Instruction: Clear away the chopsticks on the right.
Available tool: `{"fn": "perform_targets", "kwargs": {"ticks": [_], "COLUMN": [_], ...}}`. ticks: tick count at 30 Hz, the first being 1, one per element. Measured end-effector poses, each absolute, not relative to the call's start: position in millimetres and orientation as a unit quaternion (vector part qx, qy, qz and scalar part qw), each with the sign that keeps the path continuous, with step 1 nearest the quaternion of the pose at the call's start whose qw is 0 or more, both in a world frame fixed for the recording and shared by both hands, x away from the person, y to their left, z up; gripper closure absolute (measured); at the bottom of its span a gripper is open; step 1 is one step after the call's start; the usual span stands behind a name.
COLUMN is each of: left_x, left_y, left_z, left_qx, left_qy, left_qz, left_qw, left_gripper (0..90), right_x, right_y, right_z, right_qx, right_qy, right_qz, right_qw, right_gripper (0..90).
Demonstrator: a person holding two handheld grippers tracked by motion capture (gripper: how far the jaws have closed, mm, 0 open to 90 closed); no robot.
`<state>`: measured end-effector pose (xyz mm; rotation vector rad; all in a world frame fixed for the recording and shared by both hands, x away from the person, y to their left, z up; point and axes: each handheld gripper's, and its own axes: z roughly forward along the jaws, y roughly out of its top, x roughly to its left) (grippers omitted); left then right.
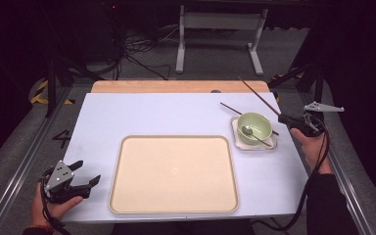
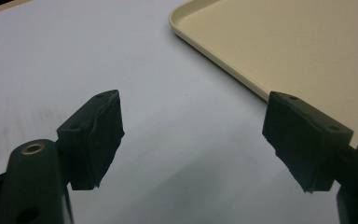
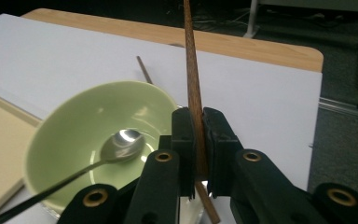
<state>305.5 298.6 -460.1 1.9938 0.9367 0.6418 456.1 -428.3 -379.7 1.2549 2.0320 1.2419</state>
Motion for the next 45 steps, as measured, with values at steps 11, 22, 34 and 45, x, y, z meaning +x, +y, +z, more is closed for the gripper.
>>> {"fn": "perform_targets", "kwargs": {"ticks": [11,22,34,45], "left_x": [305.7,305.6,305.0,306.1], "left_y": [300.4,299.7,299.5,298.5], "left_z": [-462.2,-463.5,-462.6,-463.8], "left_qx": [0.795,0.793,0.788,0.792], "left_qy": [0.373,0.376,0.377,0.374], "left_qz": [0.257,0.254,0.251,0.247], "left_qw": [0.404,0.406,0.416,0.414], "left_gripper": [21.2,21.2,21.5,21.8], "right_x": [423.6,391.4,361.6,353.5], "right_y": [-400.0,-359.4,-314.7,-286.8], "right_z": [-363.4,-350.9,-363.7,-392.7], "right_qx": [0.408,0.356,0.297,0.275], "right_qy": [0.751,0.778,0.818,0.847], "right_qz": [0.469,0.474,0.457,0.433], "right_qw": [0.22,0.207,0.184,0.14], "right_gripper": [84.3,84.3,84.3,84.3]}}
